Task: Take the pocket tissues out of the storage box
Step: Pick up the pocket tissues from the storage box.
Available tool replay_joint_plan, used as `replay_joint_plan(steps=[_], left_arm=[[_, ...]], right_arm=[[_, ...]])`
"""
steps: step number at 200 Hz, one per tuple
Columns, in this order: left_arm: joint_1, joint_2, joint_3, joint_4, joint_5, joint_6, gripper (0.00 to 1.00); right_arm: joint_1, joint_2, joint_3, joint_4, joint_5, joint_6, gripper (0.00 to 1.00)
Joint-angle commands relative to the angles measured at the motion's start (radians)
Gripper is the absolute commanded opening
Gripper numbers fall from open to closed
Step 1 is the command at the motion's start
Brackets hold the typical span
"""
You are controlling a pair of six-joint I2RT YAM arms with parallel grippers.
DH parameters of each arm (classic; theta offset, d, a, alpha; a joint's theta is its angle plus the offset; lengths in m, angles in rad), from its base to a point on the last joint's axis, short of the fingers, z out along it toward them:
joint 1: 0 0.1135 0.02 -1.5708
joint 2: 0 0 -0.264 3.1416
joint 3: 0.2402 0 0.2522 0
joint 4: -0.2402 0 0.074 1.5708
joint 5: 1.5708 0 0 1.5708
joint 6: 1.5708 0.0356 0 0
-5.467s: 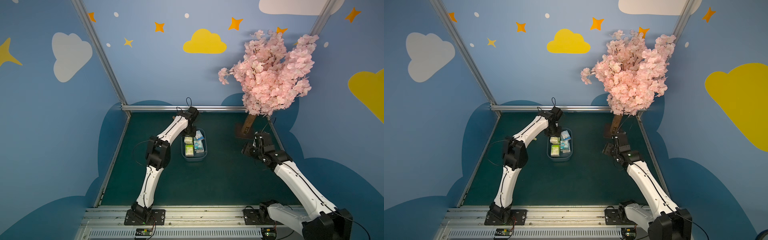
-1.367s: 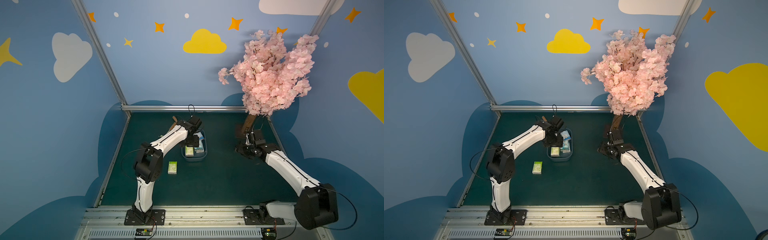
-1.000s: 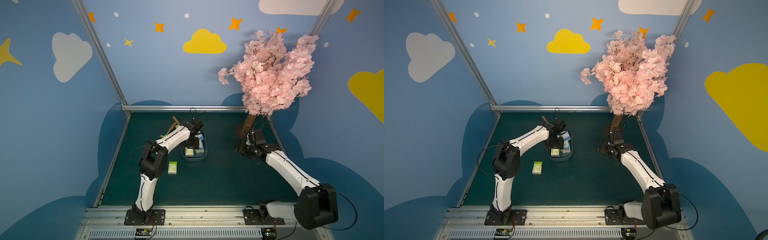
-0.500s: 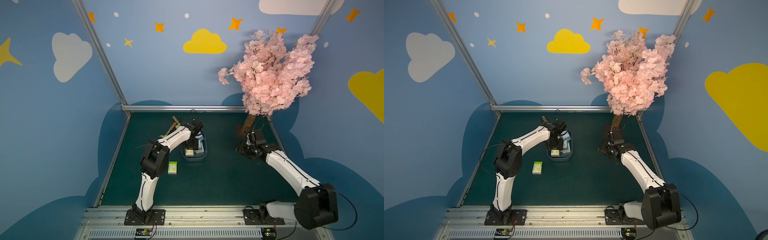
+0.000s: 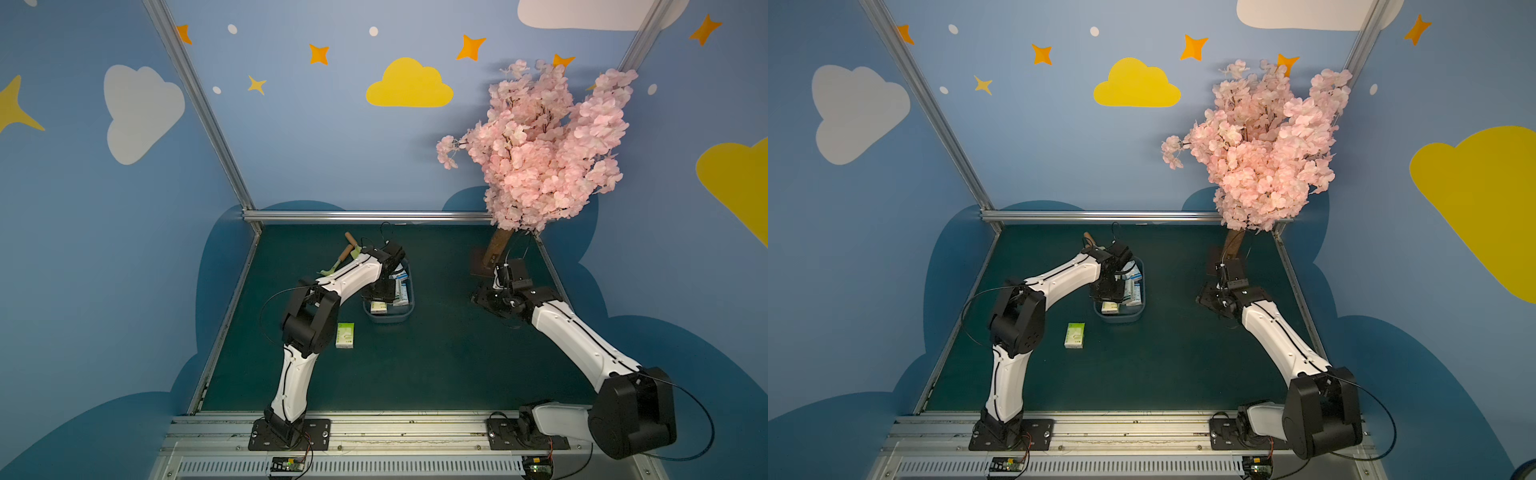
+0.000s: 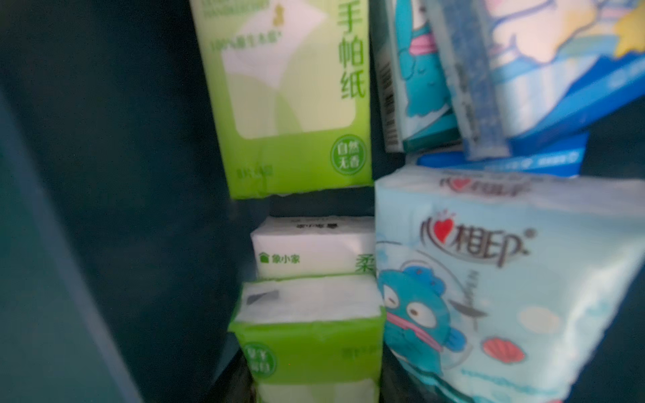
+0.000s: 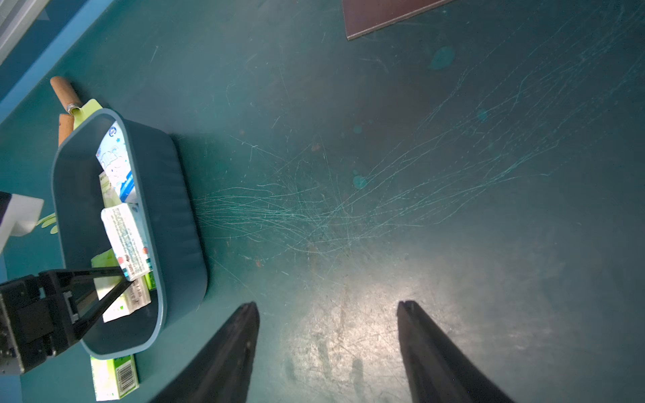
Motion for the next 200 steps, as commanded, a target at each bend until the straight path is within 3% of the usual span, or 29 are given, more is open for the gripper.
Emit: replay_joint_plan(steps=[1,76,200], left_arm=[[0.001,-0.009,-0.02,-0.008,0.025,0.009,0.49],[-0.003,-0.177,-0.071,-0.021,0.036,-0.029,0.49],[-0.103,-0.484,-0.361,-0.015,0.079,-0.159,0.49]], right_arm=[[-0.006,-0.025,-0.006,-0.018,-0.007,0.005,0.68],[-0.006,-0.024,-0.011,-0.017,-0.03,-0.004,0.68],[0.004,-0.004,-0.029,0.015,-0.087,-0.02,0.68]])
